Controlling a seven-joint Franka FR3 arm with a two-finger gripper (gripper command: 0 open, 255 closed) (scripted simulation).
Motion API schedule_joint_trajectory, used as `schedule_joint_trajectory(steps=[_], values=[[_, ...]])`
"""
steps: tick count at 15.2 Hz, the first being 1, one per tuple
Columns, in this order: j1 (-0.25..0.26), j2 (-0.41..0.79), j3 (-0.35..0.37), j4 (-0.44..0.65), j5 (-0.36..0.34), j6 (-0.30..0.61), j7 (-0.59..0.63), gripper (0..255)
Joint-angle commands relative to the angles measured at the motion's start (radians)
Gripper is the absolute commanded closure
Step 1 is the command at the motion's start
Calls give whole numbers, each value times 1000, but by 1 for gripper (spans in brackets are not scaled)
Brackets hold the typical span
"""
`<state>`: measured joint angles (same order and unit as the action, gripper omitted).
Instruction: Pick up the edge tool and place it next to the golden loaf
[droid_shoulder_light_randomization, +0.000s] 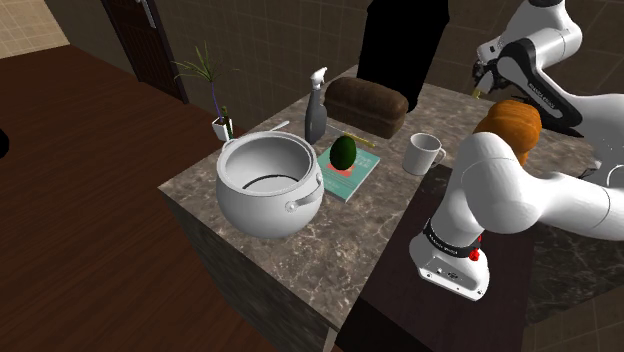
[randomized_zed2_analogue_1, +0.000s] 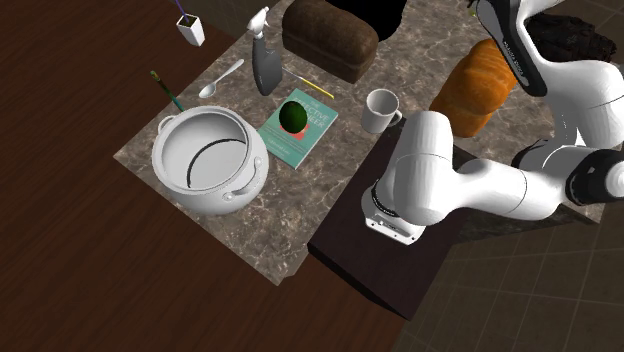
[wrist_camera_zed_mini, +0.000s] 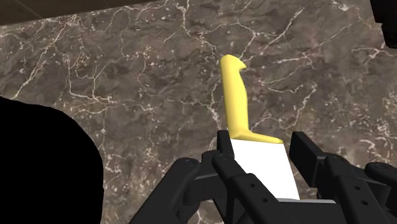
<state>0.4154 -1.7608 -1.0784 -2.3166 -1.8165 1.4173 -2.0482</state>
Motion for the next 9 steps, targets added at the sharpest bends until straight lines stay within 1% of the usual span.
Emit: schedule_joint_trajectory(steps=[1, 9], values=[[-14, -14, -22, -14, -18, 11, -2, 255], [-77, -23, -131, -61, -73, 91, 8, 255]])
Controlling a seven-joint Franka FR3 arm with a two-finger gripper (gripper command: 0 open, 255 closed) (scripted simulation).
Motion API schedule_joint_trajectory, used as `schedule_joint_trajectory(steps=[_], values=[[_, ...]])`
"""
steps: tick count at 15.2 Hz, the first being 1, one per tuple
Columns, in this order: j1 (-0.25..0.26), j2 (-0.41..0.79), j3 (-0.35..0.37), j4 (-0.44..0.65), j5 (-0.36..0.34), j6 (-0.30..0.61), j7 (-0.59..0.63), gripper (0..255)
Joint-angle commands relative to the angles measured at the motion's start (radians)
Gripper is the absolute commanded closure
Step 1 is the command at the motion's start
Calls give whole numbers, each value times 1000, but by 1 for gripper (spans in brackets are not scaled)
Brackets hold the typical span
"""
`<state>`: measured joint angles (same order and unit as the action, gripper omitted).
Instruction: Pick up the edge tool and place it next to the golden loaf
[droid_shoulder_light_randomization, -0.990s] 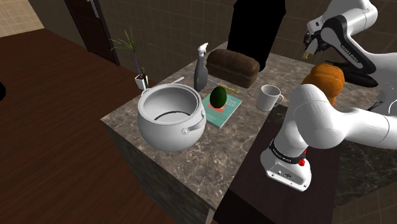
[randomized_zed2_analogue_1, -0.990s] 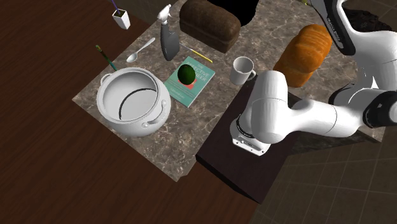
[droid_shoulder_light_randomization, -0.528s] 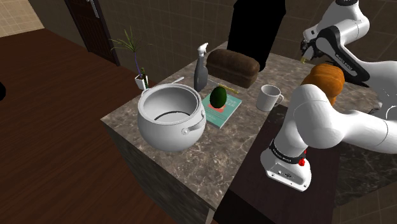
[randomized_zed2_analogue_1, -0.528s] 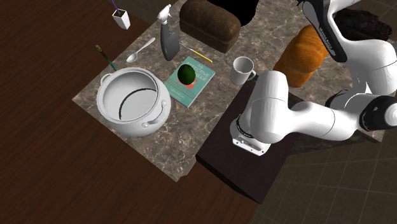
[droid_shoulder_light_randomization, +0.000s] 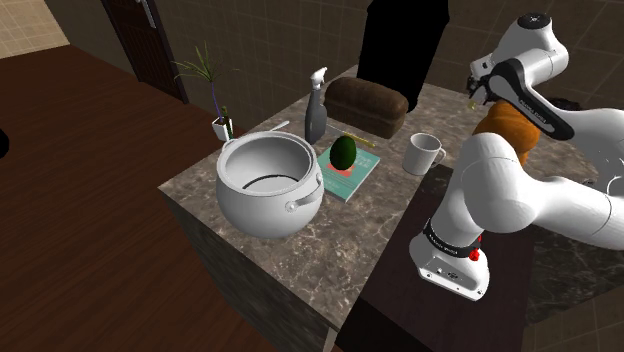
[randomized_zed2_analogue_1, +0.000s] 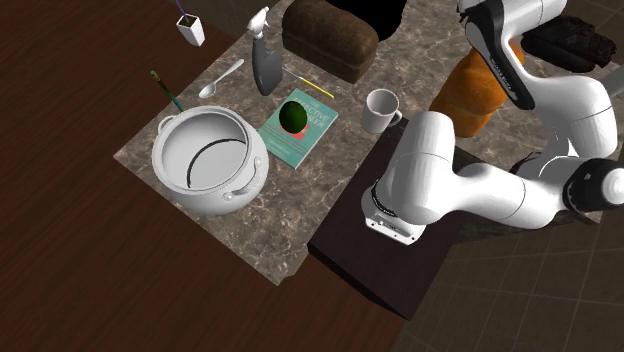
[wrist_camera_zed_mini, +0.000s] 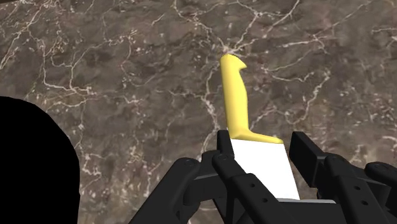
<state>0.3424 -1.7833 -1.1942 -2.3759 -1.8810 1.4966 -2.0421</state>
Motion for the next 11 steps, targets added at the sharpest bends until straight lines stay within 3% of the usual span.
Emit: schedule_joint_trajectory(steps=[1, 11], values=[[-12, 0, -29, -6, -15, 22, 3, 255], [-79, 27, -174, -40, -82, 144, 25, 255]])
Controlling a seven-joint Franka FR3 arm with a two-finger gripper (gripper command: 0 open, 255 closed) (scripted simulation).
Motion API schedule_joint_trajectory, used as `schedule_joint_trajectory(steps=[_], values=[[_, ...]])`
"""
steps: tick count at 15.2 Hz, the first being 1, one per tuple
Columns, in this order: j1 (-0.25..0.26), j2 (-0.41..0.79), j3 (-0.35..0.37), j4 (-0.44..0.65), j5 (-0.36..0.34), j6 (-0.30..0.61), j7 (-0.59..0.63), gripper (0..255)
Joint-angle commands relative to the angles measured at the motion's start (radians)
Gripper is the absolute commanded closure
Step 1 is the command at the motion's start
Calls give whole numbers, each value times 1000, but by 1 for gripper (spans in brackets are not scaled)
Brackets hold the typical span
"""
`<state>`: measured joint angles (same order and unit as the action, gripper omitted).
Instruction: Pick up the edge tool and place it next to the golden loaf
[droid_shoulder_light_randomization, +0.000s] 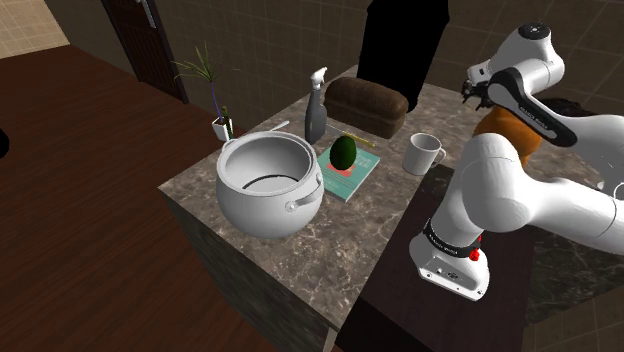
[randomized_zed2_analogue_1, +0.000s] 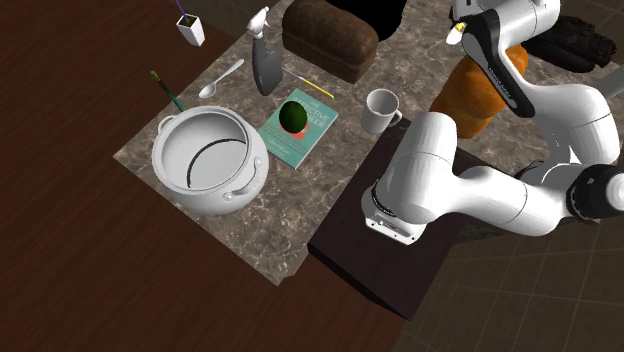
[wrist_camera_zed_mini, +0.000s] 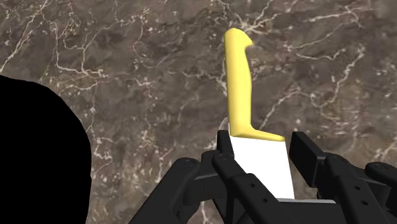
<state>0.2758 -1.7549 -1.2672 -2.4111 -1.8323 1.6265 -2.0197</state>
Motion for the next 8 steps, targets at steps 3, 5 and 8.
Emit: schedule_joint_trajectory(steps=[3, 5, 8], values=[[-25, 32, -128, -6, -128, 55, 15, 255], [-30, 62, -134, -4, -113, 81, 23, 255], [-39, 123, -147, 0, -83, 132, 40, 255]])
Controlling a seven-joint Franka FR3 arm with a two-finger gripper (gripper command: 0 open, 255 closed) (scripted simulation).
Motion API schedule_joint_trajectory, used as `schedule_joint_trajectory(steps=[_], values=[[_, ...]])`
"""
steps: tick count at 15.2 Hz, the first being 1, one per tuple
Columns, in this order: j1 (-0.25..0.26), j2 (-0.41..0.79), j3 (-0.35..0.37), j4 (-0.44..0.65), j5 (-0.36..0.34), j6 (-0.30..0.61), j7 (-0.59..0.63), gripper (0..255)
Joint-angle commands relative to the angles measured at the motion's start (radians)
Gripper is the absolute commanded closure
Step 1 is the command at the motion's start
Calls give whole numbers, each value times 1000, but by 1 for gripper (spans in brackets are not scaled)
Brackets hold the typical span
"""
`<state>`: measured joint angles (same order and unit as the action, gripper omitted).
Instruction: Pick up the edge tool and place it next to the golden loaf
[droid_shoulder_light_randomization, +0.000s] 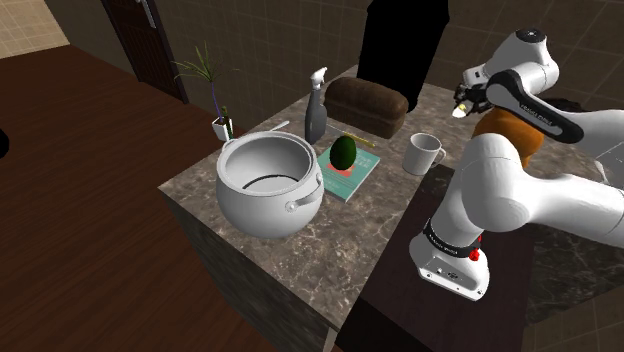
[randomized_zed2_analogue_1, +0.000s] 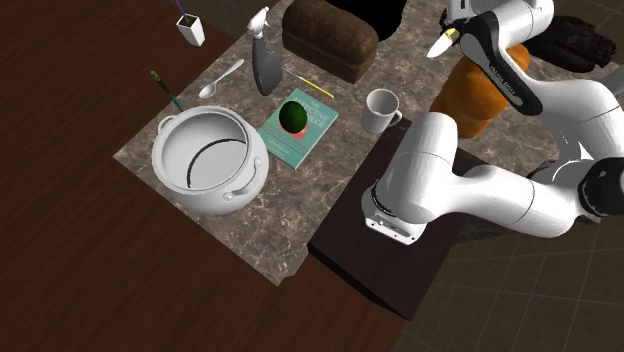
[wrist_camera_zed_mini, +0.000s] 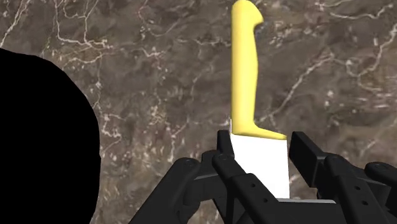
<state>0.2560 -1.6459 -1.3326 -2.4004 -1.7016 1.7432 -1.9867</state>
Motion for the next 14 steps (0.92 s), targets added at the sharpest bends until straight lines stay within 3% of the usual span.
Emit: schedule_joint_trajectory(steps=[1, 2, 6, 7, 9, 11, 14], values=[[-23, 40, -87, -9, -201, 38, 13, 255], [-14, 45, -79, -8, -196, 33, 21, 0], [22, 51, -87, -13, -211, 39, 62, 0], [-34, 125, -104, -4, -162, 110, 33, 0], [-71, 176, -51, -35, -88, 119, 38, 0], [-97, 181, 7, -60, -38, 92, 33, 0], [-97, 181, 7, -60, -38, 92, 33, 0]])
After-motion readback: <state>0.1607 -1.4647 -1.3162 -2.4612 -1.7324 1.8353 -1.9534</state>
